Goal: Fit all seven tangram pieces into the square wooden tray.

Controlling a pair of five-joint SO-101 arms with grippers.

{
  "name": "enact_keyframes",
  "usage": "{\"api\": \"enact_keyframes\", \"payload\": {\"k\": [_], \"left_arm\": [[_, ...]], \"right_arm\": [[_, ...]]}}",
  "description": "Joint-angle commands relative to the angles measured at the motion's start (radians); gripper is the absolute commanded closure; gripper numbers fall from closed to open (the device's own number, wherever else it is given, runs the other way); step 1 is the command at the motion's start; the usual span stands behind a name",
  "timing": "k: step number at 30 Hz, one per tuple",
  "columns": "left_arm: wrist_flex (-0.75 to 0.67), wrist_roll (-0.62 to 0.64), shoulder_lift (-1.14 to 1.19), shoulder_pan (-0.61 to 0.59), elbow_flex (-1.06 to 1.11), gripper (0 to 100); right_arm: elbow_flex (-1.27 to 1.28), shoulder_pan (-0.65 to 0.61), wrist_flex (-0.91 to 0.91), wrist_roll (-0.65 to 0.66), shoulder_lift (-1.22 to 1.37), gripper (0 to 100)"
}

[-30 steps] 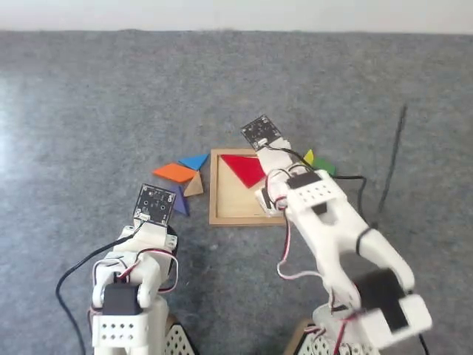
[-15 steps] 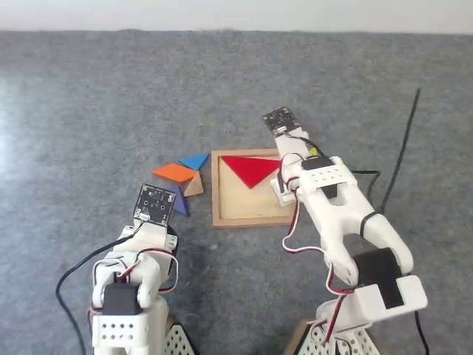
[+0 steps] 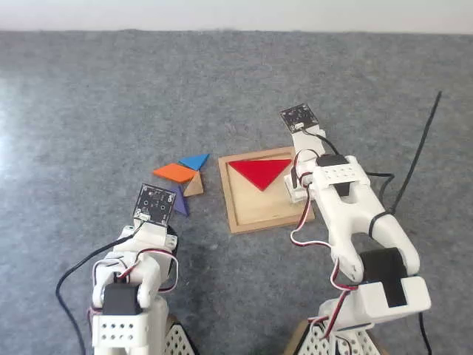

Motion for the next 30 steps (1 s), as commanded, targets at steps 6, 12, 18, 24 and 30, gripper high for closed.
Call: {"api": "enact_keyframes", "payload": {"k": [6,12,18,24,30], "left_arm": [[0.006,-0.003,-0.021,-0.002,-0.008,92],[0.006,-0.003,-0.021,-0.002,-0.008,92],[0.006,-0.003,-0.021,-0.002,-0.008,92],[0.006,-0.003,-0.021,-0.002,-0.008,92],[0.006,-0.003,-0.021,-0.002,-0.008,92]], "right_arm": [[-0.048,0.019,0.004,0.003,-0.016,72.1],[-0.048,0.015,-0.085,-0.061,-0.015,72.1],[-0.048,0.013,-0.157,-0.06,-0.013,72.1],[-0.041,0.015,-0.154,-0.066,-0.012,72.2],[-0.041,0.016,-0.17,-0.068,-0.01,82.4]]}}
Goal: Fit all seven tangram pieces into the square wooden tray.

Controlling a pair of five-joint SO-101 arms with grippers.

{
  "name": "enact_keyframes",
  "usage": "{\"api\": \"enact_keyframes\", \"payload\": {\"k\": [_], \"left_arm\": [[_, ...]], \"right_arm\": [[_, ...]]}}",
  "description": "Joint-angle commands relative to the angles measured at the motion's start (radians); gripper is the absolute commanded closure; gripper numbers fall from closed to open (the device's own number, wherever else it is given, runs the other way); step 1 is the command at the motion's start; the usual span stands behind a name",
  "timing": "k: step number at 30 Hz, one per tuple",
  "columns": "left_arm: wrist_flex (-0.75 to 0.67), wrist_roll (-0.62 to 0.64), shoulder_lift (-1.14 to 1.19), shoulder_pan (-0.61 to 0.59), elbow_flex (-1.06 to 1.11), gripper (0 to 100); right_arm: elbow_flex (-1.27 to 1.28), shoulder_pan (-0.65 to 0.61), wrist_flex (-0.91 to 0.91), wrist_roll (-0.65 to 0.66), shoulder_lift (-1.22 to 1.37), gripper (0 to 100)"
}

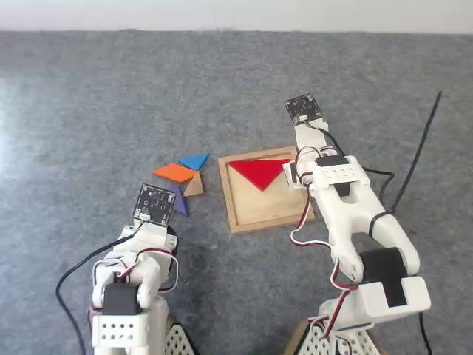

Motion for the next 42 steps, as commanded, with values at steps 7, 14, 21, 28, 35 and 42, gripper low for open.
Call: {"api": "enact_keyframes", "payload": {"k": [7,14,21,28,35,42], "left_arm": [[0.006,-0.003,-0.021,-0.002,-0.008,92],[0.006,-0.003,-0.021,-0.002,-0.008,92],[0.006,-0.003,-0.021,-0.002,-0.008,92],[0.006,-0.003,-0.021,-0.002,-0.008,92],[0.006,-0.003,-0.021,-0.002,-0.008,92],[0.006,-0.003,-0.021,-0.002,-0.008,92]], "right_arm": [[-0.048,0.021,-0.038,-0.054,0.015,82.5],[-0.049,0.056,-0.038,-0.095,0.008,82.6],[-0.043,0.131,-0.028,-0.121,-0.031,82.6],[-0.041,0.14,-0.025,-0.144,-0.053,82.7],[-0.041,0.159,-0.013,-0.146,-0.056,90.4],[-0.046,0.226,-0.019,-0.233,-0.056,90.8]]}}
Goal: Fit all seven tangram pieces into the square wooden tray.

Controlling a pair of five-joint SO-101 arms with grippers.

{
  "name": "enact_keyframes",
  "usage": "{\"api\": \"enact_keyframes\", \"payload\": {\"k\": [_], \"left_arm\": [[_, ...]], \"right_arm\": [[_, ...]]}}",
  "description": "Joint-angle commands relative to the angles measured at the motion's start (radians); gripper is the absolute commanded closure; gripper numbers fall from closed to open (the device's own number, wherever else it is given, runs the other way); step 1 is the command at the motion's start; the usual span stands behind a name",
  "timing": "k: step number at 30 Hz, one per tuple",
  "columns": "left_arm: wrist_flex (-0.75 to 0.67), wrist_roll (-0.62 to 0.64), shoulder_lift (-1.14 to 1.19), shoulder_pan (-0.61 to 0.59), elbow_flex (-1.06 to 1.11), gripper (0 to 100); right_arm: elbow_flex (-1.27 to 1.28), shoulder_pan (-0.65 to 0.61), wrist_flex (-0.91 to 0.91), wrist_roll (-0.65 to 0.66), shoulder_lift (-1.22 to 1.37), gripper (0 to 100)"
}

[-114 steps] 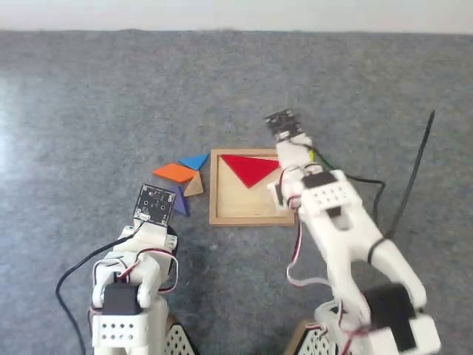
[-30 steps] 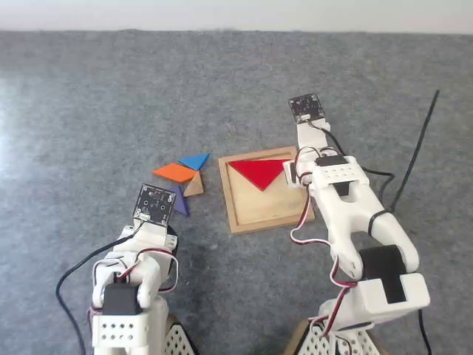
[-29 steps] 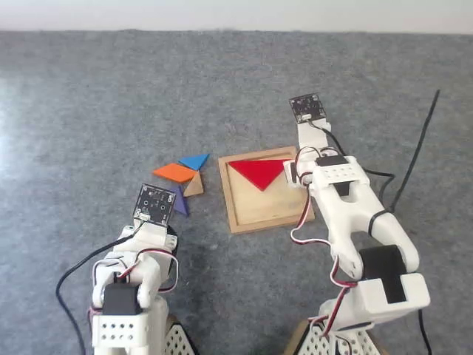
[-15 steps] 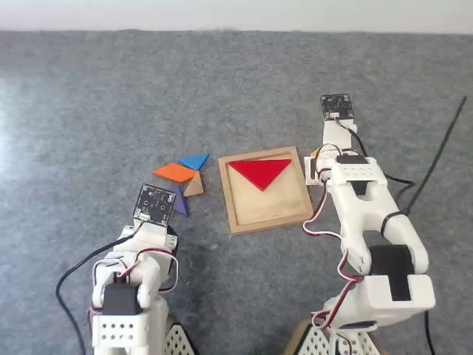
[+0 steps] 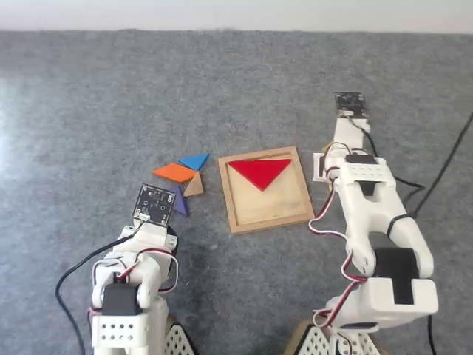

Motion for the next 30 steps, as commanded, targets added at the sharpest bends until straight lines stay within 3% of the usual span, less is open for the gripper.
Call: {"api": "enact_keyframes", "payload": {"k": [1,12,18,26,30], "left_arm": [[0.006,-0.003,-0.021,-0.002,-0.008,92],[0.006,-0.003,-0.021,-0.002,-0.008,92],[0.006,-0.003,-0.021,-0.002,-0.008,92],[0.006,-0.003,-0.021,-0.002,-0.008,92],[0.006,-0.003,-0.021,-0.002,-0.008,92]], "right_arm": [[-0.046,0.059,0.004,-0.057,-0.065,90.8],[-0.044,0.068,0.012,-0.103,-0.061,90.4],[-0.049,0.021,-0.019,-0.028,-0.056,90.3],[-0.058,0.004,-0.062,-0.026,-0.054,91.0],[-0.058,0.002,-0.061,-0.026,-0.053,99.7]]}}
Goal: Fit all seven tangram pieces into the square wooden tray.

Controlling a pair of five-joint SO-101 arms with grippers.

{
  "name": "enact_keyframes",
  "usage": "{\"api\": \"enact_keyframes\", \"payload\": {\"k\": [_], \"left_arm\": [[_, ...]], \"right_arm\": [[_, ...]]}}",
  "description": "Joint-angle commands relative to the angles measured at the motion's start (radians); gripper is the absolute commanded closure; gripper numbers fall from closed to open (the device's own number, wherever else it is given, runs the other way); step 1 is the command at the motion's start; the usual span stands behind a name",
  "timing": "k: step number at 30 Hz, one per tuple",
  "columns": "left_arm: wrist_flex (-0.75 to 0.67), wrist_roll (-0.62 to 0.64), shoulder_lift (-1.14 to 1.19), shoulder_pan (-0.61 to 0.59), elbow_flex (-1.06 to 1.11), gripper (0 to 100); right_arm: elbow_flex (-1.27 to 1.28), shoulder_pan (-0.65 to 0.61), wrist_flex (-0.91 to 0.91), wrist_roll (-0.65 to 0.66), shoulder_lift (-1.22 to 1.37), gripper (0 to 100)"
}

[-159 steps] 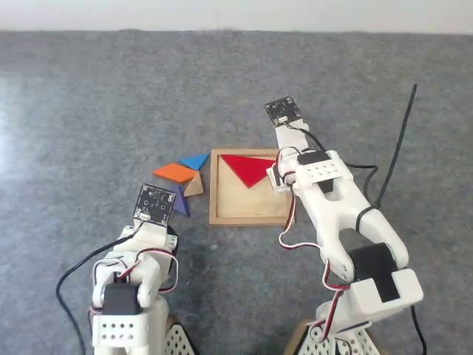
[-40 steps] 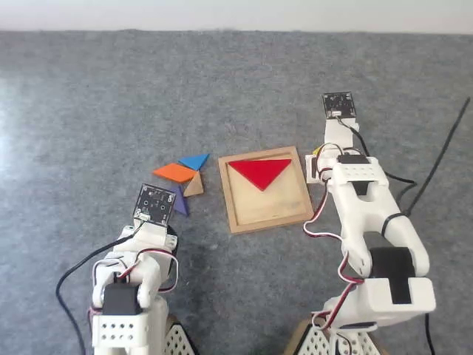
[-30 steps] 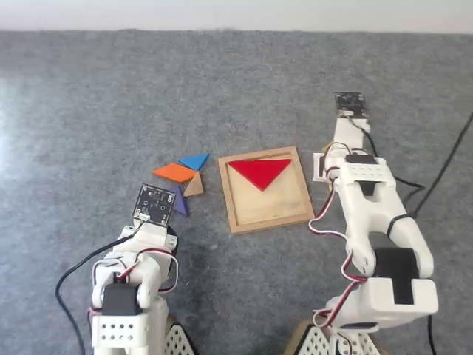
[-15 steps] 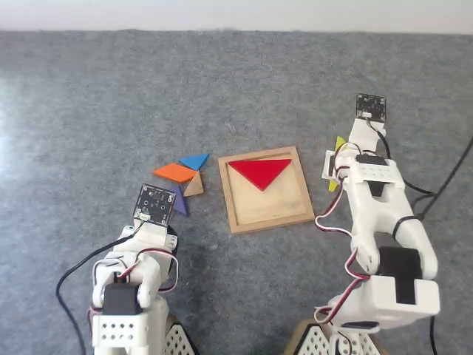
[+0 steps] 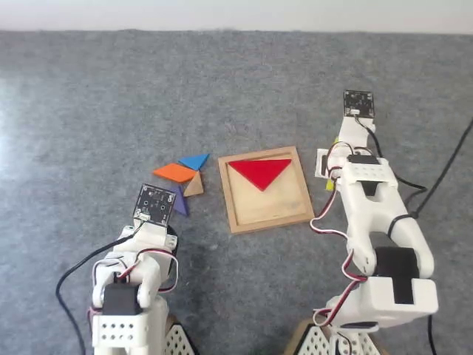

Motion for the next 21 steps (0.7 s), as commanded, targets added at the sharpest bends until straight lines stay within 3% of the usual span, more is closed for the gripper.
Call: {"api": "enact_keyframes", "payload": {"k": [1,5,11,21], "left_arm": [[0.006,-0.003,-0.021,-0.002,-0.008,92],[0.006,-0.003,-0.021,-0.002,-0.008,92],[0.006,-0.003,-0.021,-0.002,-0.008,92],[0.006,-0.003,-0.021,-0.002,-0.008,92]], "right_arm": [[-0.058,-0.01,-0.018,0.02,-0.053,98.2],[-0.055,-0.008,0.018,0.02,-0.059,99.2],[-0.104,-0.054,0.214,0.017,-0.165,99.3],[-0.117,-0.447,0.397,0.095,-0.32,99.3]]}}
